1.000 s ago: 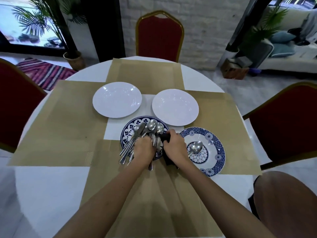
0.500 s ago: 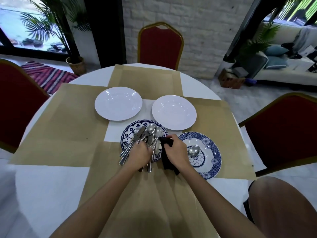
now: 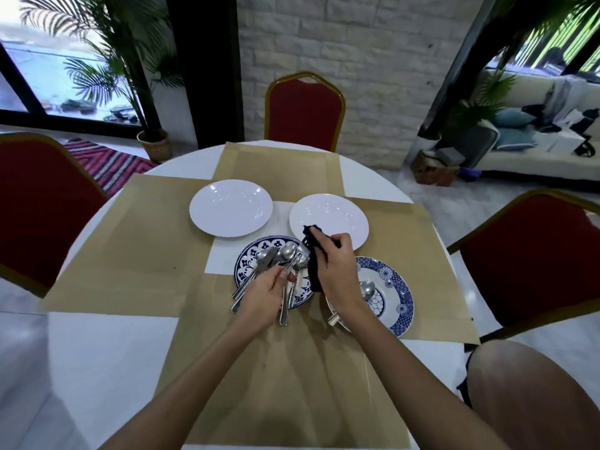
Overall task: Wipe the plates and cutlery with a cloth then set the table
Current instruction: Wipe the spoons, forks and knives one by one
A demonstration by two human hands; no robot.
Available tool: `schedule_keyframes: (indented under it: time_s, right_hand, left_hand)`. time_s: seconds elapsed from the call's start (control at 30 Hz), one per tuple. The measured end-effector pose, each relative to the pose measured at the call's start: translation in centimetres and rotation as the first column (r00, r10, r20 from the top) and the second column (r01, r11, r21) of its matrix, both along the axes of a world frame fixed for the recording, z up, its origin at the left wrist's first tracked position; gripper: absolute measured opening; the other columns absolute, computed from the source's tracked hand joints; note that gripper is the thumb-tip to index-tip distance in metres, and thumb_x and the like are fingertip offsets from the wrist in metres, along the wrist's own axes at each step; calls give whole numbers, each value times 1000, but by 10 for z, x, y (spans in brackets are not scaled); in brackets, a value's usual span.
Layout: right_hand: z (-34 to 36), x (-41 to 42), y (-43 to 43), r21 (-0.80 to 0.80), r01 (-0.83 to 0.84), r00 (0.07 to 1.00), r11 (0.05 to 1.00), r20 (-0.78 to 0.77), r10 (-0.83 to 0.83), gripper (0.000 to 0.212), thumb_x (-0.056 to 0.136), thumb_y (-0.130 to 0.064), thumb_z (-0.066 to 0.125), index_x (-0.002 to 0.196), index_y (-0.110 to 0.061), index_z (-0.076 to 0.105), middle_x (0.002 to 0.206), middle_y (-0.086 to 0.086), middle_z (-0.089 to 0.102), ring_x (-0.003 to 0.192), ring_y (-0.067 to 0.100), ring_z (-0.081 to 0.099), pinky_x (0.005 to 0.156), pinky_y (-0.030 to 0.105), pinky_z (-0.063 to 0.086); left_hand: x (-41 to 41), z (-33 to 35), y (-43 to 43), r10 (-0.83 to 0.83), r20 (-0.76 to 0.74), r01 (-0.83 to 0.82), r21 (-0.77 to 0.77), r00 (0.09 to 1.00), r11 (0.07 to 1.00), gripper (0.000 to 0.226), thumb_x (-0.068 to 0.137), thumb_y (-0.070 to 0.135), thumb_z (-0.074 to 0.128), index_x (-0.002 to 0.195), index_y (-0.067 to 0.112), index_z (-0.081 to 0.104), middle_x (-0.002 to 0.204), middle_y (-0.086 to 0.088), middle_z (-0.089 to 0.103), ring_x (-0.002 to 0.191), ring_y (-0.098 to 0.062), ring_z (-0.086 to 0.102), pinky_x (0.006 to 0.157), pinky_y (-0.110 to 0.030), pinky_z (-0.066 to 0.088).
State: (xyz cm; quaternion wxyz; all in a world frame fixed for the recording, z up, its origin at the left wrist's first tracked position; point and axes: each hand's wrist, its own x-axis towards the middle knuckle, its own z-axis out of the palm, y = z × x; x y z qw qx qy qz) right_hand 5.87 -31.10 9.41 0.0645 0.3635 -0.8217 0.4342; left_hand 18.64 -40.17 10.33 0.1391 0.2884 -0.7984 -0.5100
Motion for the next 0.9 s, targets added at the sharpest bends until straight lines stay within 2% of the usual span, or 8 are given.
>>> schedule_keyframes:
  time_s: [0.1, 0.17, 0.33, 0.47, 0.53, 0.63, 0.73, 0.9]
  right_hand:
    - [6, 6, 1, 129, -107, 987, 986, -109, 121, 40, 94, -21, 49, 133, -22, 55, 104, 13, 47, 77, 30, 56, 66, 44, 54]
    - [6, 15, 4, 229, -182, 962, 956, -159, 221, 40, 92, -25, 48, 131, -26, 53, 105, 13, 49, 74, 32, 56, 58, 44, 54]
    - [15, 4, -4, 12, -1, 1000, 1000, -13, 1, 34, 95, -15, 52, 128, -17, 62, 97, 6, 44, 75, 20, 50, 71, 39, 51]
    - [17, 15, -1, 131, -104, 986, 986, -113, 119, 39, 93, -24, 48, 130, -19, 60, 99, 12, 47, 70, 30, 54, 60, 42, 52]
    - [14, 15, 3, 175, -144, 976, 974, -138, 169, 38, 93, -23, 49, 129, -19, 60, 99, 12, 47, 69, 30, 53, 57, 43, 52]
    - [24, 2, 3, 68, -7, 999, 998, -49, 10, 33, 97, -16, 52, 128, -19, 63, 96, 7, 44, 69, 17, 49, 65, 33, 46]
    - [36, -8, 5, 40, 49, 998, 998, -51, -47, 31, 97, -14, 53, 126, -17, 64, 95, 5, 43, 74, 14, 46, 71, 26, 42]
    - [45, -9, 3, -40, 116, 993, 992, 1, -116, 31, 98, -13, 52, 126, -20, 64, 95, 6, 44, 80, 12, 42, 74, 14, 32]
  left_hand:
    - [1, 4, -1, 14, -39, -13, 20, 999, 1000, 27, 101, 21, 40, 86, 25, 62, 68, -15, 60, 61, -32, 52, 61, -36, 44]
    - [1, 7, -1, 18, -46, -17, 24, 999, 1000, 27, 101, 20, 40, 84, 27, 60, 72, -18, 60, 62, -24, 50, 60, -32, 38]
    - [2, 10, 1, 8, -41, -7, 23, 999, 1000, 31, 101, 22, 39, 78, 32, 57, 70, -18, 60, 62, -18, 49, 58, -31, 39]
    - [2, 11, -2, 19, -69, -14, 74, 997, 997, 32, 102, 19, 38, 78, 24, 58, 55, 0, 44, 44, -3, 37, 45, -15, 29]
    - [4, 12, -2, 2, -65, 2, 62, 998, 998, 31, 102, 20, 37, 80, 23, 59, 63, -14, 54, 52, -8, 44, 47, -16, 32]
    - [5, 11, -3, -33, -55, 33, 13, 998, 999, 29, 102, 23, 38, 88, 23, 63, 87, -27, 65, 67, -24, 55, 60, -30, 41]
    - [5, 14, -5, -76, -41, 75, -22, 996, 997, 30, 101, 29, 38, 86, 33, 63, 89, -21, 67, 69, -19, 55, 62, -31, 44]
    - [-2, 27, -17, 43, 29, -45, 78, 999, 996, 44, 102, 39, 29, 90, 26, 69, 76, 12, 59, 72, -11, 54, 61, -27, 37]
